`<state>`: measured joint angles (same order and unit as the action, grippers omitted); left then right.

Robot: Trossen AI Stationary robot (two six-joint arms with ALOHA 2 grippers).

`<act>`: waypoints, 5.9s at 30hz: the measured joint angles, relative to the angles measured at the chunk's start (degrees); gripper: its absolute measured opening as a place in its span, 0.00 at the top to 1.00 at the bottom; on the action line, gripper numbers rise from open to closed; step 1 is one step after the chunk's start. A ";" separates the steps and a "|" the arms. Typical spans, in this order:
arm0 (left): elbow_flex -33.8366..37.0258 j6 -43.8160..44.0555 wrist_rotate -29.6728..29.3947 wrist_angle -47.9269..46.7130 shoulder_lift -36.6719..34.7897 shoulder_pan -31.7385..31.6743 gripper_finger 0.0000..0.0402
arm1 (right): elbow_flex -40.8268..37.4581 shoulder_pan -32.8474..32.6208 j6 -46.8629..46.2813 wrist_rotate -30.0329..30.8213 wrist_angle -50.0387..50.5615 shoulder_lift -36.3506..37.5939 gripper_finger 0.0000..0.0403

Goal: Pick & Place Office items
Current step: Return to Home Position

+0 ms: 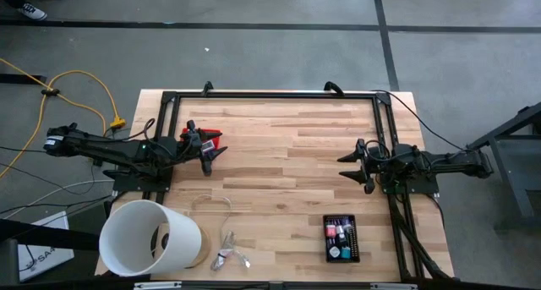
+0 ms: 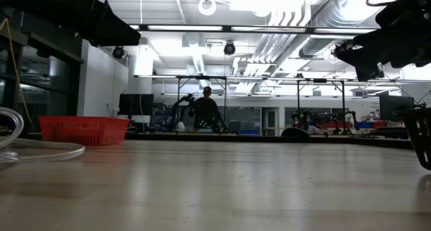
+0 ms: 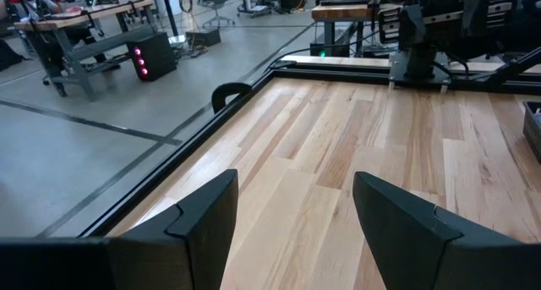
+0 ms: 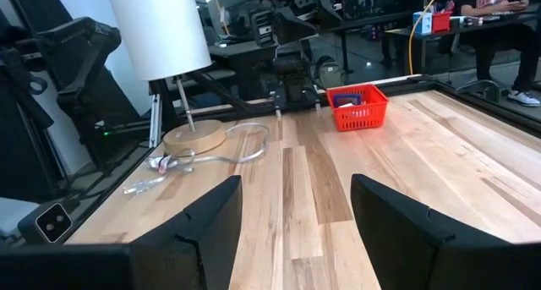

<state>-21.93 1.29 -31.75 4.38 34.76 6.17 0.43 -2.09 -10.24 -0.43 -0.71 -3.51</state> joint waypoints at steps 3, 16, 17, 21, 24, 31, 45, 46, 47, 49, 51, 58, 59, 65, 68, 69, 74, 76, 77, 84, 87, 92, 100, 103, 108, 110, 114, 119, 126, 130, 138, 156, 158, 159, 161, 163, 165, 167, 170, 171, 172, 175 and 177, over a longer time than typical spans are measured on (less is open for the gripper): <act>0.00 0.00 0.02 -0.02 0.00 -0.01 0.43 | -0.02 0.00 -0.01 0.00 0.01 0.00 0.48; 0.01 0.00 0.02 0.00 0.00 -0.01 0.43 | -0.07 0.00 -0.47 0.07 0.02 0.00 0.48; 0.02 0.01 0.00 -0.02 0.00 0.00 0.43 | -0.07 0.00 -0.48 0.08 0.02 0.00 0.48; 0.01 0.01 0.01 0.00 0.00 0.00 0.43 | -0.09 0.00 -0.47 0.10 0.02 0.00 0.48; 0.00 0.00 0.00 -0.01 0.00 -0.01 0.43 | -0.09 0.00 -0.46 0.13 0.02 0.00 0.48; 0.00 0.01 0.02 -0.01 0.00 -0.02 0.43 | -0.11 0.00 -0.46 0.20 0.02 0.00 0.48; 0.02 -0.01 0.02 -0.02 0.00 0.00 0.43 | -0.11 0.00 -0.46 0.23 0.02 0.00 0.48; 0.00 0.01 0.00 0.00 0.00 0.00 0.43 | -0.11 0.00 -0.46 0.24 0.02 0.00 0.48; 0.02 0.01 0.02 -0.02 0.00 -0.02 0.43 | -0.11 0.00 -0.46 0.23 0.02 0.00 0.48; 0.00 0.00 0.00 -0.02 0.00 -0.01 0.43 | -0.11 0.00 -0.46 0.22 0.02 0.00 0.48; 0.00 0.00 0.01 -0.02 0.00 -0.01 0.43 | -0.11 0.00 -0.46 0.23 0.02 0.00 0.48; 0.01 -0.01 0.00 0.45 0.00 -0.02 0.43 | -0.11 0.00 -0.46 0.24 0.02 0.00 0.48; 0.00 0.01 0.00 0.61 0.00 -0.02 0.43 | -0.11 0.00 -0.46 0.24 0.02 0.00 0.48; 0.00 0.08 0.02 0.79 -0.96 -0.04 0.43 | -0.11 0.00 -0.46 0.24 0.02 0.00 0.48; 0.02 -0.06 0.02 0.60 -2.48 -0.07 0.43 | -0.11 0.00 -0.44 0.24 0.02 0.00 0.48; 0.02 -0.20 0.02 0.57 -3.23 -0.07 0.43 | -0.11 0.00 -0.46 0.24 0.02 0.00 0.48; 0.02 -0.40 0.02 -2.19 -7.31 -0.07 0.43 | -0.11 0.00 -0.44 0.24 0.02 0.00 0.48; 0.02 -0.40 -0.60 -4.01 -9.15 -0.07 0.43 | -0.11 0.00 -0.46 0.24 0.02 0.00 0.48; 0.02 -0.38 -1.39 -4.79 -10.01 -0.07 0.43 | -0.11 0.00 -0.44 0.24 0.02 0.00 0.48; 0.02 0.51 -2.75 -11.87 -16.19 -0.59 0.43 | -0.11 0.00 -0.44 0.24 0.02 0.00 0.48; 0.02 0.56 -1.84 -13.98 -18.44 -1.56 0.43 | -0.11 0.00 -0.46 0.24 0.02 0.00 0.48; 1.27 -0.12 4.76 -14.44 -21.77 -3.57 0.43 | -0.11 0.00 -0.44 0.24 0.02 0.00 0.48; 5.80 -0.39 12.32 -13.44 -27.69 -6.20 0.43 | -0.11 0.00 -0.44 0.23 0.02 0.00 0.48; 8.61 -1.79 16.54 -10.47 -29.92 -6.54 0.43 | -0.11 0.00 -0.44 0.24 0.02 0.00 0.48; 11.75 -2.93 21.18 -9.32 -33.08 -6.49 0.43 | -0.11 0.00 -0.44 0.24 0.02 0.00 0.48; 12.67 -2.54 21.66 -9.36 -33.93 -6.49 0.43 | -0.10 0.00 -0.44 0.24 0.02 0.00 0.48; 14.03 -2.49 24.90 -9.50 -34.58 -6.49 0.43 | -0.10 0.00 -0.44 0.24 0.02 0.00 0.48; 15.18 -2.33 27.69 -9.48 -34.58 -6.49 0.43 | -0.10 0.00 -0.46 0.24 0.02 0.00 0.48; 16.28 -1.80 27.98 -9.47 -34.58 -6.49 0.43 | -0.11 0.00 -0.44 0.24 0.02 0.00 0.48; 17.27 -1.65 28.91 -9.25 -34.56 -6.49 0.43 | -0.09 0.00 -0.46 0.24 0.02 0.00 0.48; 19.85 -1.66 31.06 -4.87 -34.53 -6.49 0.43 | -0.09 0.00 -0.44 0.24 0.02 0.00 0.48; 20.94 -2.50 31.75 -4.68 -34.01 -6.54 0.43 | -0.10 0.00 -0.45 0.24 0.02 0.02 0.48; 20.98 -2.50 31.87 -4.74 -34.01 -6.54 0.43 | -0.11 0.00 -0.46 0.24 0.02 0.02 0.48; 20.98 -2.50 31.89 -4.74 -34.01 -6.54 0.43 | -0.09 0.00 -0.44 0.23 0.02 0.02 0.48; 21.00 -2.50 31.89 -4.76 -34.01 -6.54 0.43 | -0.09 0.00 -0.44 0.24 0.02 0.02 0.48; 21.02 -2.55 31.91 -4.81 -34.01 -6.54 0.43 | -0.10 0.00 -0.45 0.24 0.02 0.02 0.48; 21.03 -2.80 31.91 -4.85 -34.01 -6.54 0.43 | -0.09 0.00 -0.44 0.24 0.02 0.00 0.48; 21.05 -2.76 31.91 -4.90 -34.01 -6.54 0.43 | -0.09 0.00 -0.45 0.23 0.02 0.02 0.48; 21.05 -2.76 31.93 -4.94 -34.01 -6.54 0.43 | -0.10 0.00 -0.44 0.24 0.02 0.02 0.48; 21.05 -2.79 31.93 -4.94 -34.01 -6.54 0.43 | -0.09 0.00 -0.45 0.22 0.02 0.01 0.48; 21.05 -2.79 31.93 -4.96 -34.01 -6.54 0.43 | -0.09 0.00 -0.45 0.22 0.02 0.02 0.48; 21.05 -3.01 31.93 -4.98 -34.01 -6.54 0.43 | -0.09 0.00 -0.44 0.24 0.02 0.02 0.48; 21.05 -3.01 31.93 -4.94 -34.01 -6.54 0.43 | -0.09 0.00 -0.45 0.24 0.02 0.02 0.48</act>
<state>-0.89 -1.72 0.19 -0.55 0.75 -0.36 0.34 -2.09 -10.69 -0.19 -0.69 -3.49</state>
